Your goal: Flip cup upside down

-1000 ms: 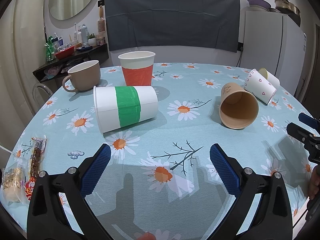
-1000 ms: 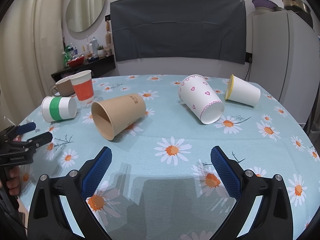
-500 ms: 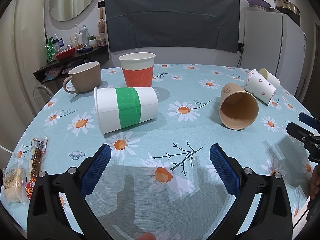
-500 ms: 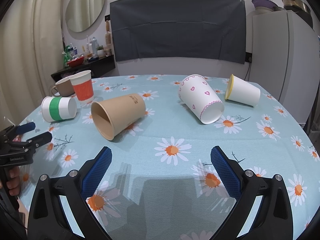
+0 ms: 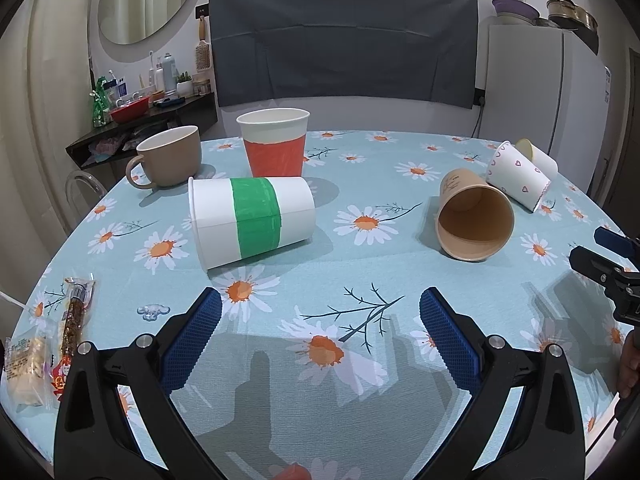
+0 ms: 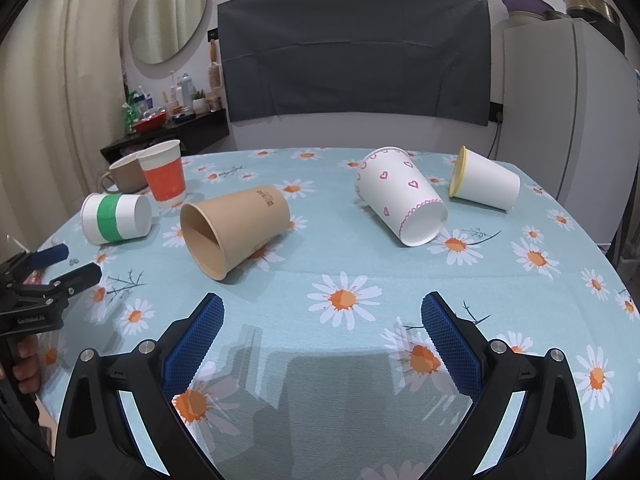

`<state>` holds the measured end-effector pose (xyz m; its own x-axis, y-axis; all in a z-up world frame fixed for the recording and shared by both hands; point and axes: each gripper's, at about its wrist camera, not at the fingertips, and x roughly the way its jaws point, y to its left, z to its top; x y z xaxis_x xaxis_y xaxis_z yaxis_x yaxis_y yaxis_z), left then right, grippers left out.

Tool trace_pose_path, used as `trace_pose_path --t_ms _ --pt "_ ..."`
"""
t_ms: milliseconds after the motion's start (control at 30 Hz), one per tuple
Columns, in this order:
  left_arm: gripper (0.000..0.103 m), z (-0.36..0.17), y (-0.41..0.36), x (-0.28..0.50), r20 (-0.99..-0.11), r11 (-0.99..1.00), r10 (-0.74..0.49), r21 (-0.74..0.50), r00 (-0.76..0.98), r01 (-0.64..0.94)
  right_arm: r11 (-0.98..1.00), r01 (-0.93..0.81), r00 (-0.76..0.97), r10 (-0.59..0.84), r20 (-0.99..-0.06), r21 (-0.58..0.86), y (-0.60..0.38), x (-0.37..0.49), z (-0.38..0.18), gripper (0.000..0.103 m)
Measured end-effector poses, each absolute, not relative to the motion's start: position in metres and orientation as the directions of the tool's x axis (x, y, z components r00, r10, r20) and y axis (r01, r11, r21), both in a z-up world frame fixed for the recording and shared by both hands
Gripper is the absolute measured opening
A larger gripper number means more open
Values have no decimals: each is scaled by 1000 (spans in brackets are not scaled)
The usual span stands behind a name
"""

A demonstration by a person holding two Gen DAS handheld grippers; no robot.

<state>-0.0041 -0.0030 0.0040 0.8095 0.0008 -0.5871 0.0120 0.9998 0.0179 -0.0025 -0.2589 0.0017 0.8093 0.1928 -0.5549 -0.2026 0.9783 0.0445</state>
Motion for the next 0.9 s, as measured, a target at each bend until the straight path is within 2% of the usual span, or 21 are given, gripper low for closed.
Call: trace_pose_path --t_ms 167,433,733,900 --pt "97 4 0 -3 -594 1000 -29 -14 804 26 973 -226 768 206 -606 44 -250 7 4 95" --pt "97 4 6 -1 -591 996 -82 -67 802 53 958 -286 783 217 -583 -27 -224 23 37 95" --pt "97 8 25 -7 -557 986 78 -79 827 -146 926 -377 715 287 -637 -5 -180 76 69 95" --pt "97 6 40 -7 -567 968 95 -138 818 -208 904 -427 659 333 -674 29 -145 110 82 95"
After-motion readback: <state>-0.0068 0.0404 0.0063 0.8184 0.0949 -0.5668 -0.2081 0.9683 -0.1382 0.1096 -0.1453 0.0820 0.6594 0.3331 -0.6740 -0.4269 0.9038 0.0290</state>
